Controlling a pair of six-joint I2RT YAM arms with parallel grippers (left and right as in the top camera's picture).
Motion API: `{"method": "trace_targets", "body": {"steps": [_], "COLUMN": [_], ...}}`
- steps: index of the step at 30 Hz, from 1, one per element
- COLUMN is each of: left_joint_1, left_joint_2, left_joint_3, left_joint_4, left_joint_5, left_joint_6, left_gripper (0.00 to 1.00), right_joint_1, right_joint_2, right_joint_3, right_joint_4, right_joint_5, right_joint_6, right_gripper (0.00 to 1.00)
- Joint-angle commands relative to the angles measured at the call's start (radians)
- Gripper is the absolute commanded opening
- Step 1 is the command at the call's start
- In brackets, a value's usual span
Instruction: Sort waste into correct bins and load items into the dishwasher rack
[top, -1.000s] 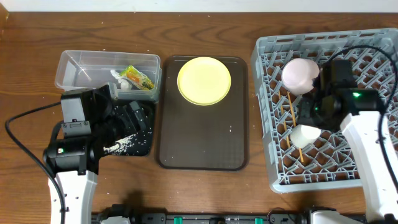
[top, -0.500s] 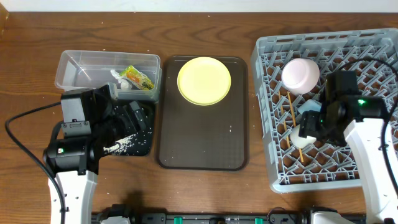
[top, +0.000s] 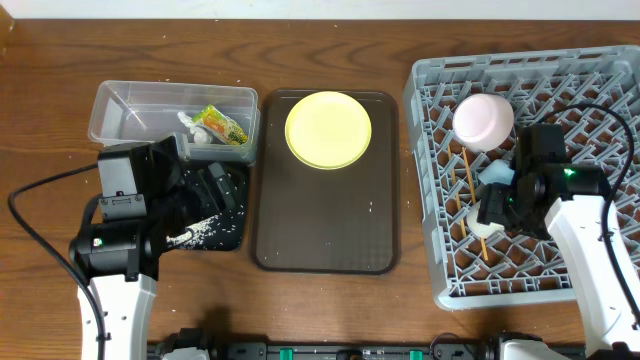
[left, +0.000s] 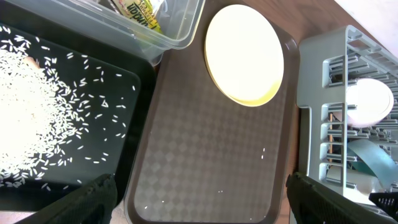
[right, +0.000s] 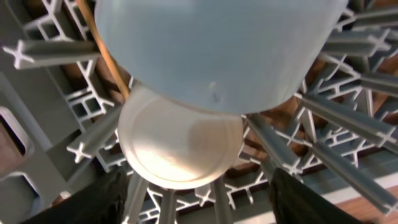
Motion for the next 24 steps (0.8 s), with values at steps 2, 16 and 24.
{"method": "trace_targets", "body": {"steps": [2,16,24], "left_joint_1": [0.004,0.004,0.005], "left_joint_2": [-0.001,-0.001,-0.001], "left_joint_3": [0.004,0.004,0.004], "left_joint_4": [0.0,0.0,0.0], "left_joint_5": [-0.005,-0.005,-0.005], "left_joint_6": [0.013,0.013,0.013], "left_gripper": [0.9,0.9,0.9], "right_joint_1": [-0.015,-0.015,-0.015], "right_joint_2": [-0.003,-0.003,-0.026], "right_joint_3": [-0.033,-0.15,-0.092], "right_joint_4": [0.041,0.198,0.165], "right_joint_5": [0.021,0.018,0.016], "right_joint_6": [0.039,0.054,0.053], "right_gripper": [0.75,0.68,0.43]}}
